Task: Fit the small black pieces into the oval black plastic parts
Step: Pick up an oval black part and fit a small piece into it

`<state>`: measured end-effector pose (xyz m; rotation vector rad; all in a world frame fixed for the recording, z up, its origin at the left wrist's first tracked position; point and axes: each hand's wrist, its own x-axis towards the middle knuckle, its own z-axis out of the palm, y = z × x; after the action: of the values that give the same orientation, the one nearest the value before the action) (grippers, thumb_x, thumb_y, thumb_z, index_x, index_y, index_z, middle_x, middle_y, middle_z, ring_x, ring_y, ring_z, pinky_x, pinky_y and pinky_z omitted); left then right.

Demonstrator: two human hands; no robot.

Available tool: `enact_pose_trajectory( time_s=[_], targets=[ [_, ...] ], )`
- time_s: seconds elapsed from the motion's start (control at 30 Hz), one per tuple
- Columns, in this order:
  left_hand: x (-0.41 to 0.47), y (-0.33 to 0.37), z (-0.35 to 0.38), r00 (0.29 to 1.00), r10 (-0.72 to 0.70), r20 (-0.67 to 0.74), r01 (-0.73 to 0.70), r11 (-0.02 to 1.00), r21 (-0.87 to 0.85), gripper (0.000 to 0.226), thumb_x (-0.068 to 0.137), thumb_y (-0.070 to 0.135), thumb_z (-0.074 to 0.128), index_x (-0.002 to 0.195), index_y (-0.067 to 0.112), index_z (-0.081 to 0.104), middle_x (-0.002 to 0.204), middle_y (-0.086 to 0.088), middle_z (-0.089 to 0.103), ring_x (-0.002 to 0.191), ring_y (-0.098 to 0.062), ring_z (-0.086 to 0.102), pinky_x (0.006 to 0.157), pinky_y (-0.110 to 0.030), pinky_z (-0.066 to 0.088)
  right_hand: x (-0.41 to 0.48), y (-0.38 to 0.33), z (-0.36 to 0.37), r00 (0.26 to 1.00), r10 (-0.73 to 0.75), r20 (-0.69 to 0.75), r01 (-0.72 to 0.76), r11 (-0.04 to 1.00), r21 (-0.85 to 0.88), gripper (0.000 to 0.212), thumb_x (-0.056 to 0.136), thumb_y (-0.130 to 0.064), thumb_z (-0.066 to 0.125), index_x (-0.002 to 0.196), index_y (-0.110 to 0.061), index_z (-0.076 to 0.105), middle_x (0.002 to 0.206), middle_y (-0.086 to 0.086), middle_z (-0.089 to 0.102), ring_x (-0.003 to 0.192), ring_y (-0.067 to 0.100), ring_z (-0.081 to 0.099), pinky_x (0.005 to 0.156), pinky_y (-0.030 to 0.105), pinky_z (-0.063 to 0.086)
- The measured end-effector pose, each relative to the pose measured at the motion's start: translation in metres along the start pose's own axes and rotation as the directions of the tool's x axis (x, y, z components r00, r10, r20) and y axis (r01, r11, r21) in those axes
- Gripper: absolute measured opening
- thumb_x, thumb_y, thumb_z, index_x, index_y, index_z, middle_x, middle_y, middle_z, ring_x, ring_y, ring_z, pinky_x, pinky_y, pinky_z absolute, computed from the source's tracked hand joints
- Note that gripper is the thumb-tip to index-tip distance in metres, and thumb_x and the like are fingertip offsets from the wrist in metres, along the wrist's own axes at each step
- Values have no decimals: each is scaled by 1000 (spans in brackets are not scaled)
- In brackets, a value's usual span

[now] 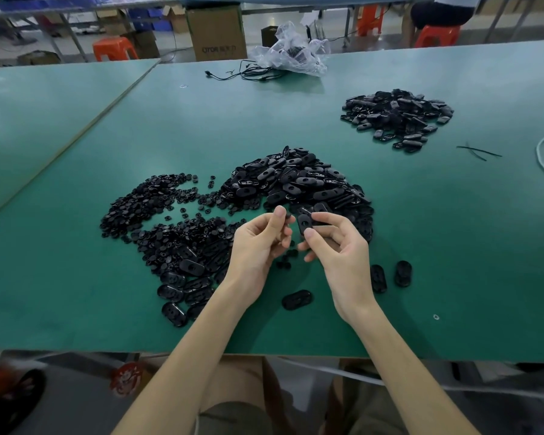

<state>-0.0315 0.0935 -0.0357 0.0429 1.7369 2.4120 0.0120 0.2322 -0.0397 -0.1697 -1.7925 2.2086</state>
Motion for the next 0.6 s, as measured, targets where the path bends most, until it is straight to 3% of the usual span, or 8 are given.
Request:
enact_pose_trajectory(
  time_s=[0.17,0.33,0.6],
  targets=[
    [-2,-2,1,999,40,29,-42,997,70,23,93,35,71,96,13,78,85,-2,71,69,-12,61,78,-39,47,-1,1,0,1000,-15,-7,15,1000,-19,21,97,-4,70,114,-16,71,94,4,76,81,18,75,67,26,57],
    [-3,-4,3,995,101,25,-104,988,111,15,100,18,68,104,4,74,83,-6,71,66,-14,59,58,-23,46,-1,2,-2,999,-32,-24,31,998,-54,26,98,-5,68,112,-25,76,94,-3,74,84,13,74,68,23,56],
    [-3,-7,3,979,198,43,-203,947,248,12,98,10,69,101,15,80,74,-6,69,63,-15,56,61,-22,48,-1,1,-2,998,-42,-46,39,997,-69,29,98,-5,68,107,-30,79,93,-6,75,85,15,76,68,20,55]
  ],
)
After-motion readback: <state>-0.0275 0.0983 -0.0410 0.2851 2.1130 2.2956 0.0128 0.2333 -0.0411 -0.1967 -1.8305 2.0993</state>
